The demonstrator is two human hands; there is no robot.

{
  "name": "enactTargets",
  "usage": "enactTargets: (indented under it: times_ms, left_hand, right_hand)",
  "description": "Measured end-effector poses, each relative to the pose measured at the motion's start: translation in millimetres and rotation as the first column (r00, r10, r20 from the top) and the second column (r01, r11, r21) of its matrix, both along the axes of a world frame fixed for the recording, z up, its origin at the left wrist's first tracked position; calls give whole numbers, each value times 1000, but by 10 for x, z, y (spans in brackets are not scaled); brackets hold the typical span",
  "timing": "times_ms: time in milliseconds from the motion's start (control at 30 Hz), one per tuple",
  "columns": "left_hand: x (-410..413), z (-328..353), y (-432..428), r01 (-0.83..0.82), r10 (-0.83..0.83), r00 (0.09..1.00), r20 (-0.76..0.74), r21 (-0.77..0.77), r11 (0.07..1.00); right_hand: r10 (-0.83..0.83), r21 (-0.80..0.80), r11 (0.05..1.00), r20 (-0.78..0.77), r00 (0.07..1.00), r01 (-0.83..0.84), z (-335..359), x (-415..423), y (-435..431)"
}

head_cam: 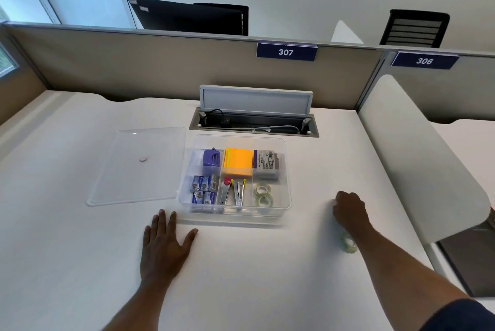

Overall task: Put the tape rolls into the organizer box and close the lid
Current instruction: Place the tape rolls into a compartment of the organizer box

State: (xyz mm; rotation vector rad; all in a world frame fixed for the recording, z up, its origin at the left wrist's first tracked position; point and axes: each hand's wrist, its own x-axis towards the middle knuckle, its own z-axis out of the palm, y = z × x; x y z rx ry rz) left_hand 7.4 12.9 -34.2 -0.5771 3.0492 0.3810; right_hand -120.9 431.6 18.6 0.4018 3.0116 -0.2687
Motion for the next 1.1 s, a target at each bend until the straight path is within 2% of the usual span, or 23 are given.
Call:
enactTargets:
  times_ms: [100, 233, 367, 433, 567, 667, 900, 1000, 1100]
  left_hand:
    - [-4, -6, 1, 1, -1, 1000, 2, -4, 1000]
    - [1, -12, -6, -1, 1, 1000, -3, -4, 1000]
    - [-2, -9, 0, -7, 7, 1000, -12, 2, 1000]
    - [-2, -9, 1, -7, 7, 1000, -12, 1, 1000]
    - [4, -7, -3, -3, 3, 1000, -18, 1, 1000]
    - [5, -12, -3, -2, 2, 1000, -19, -1, 1000]
    - [-5, -1, 6, -1, 1, 1000, -25, 0, 1000]
    - [-1, -5, 4, -2, 2, 1000, -29, -1, 1000]
    - [-4, -14, 3, -4, 4, 1000, -27, -2, 1000]
  right_hand:
    - [113, -91, 988, -109, 988, -123, 128, -115, -199]
    - [198, -339, 901, -230, 953, -269, 357, -337, -647]
    - [389, -350, 805, -299, 871, -480, 514, -471, -989]
    - [490, -330, 763, -267, 830, -556, 539, -492, -1095]
    - [638, -241, 736, -65, 767, -632, 479, -454, -1268]
    - [626, -217, 764, 24, 779, -607, 384, -407, -1335]
    - [587, -183, 797, 15, 809, -575, 348, -408, -1399]
    - [537, -165, 822, -90, 838, -545, 416, -400, -1416]
    - [347, -124, 914, -259, 902, -387, 464, -380, -1334]
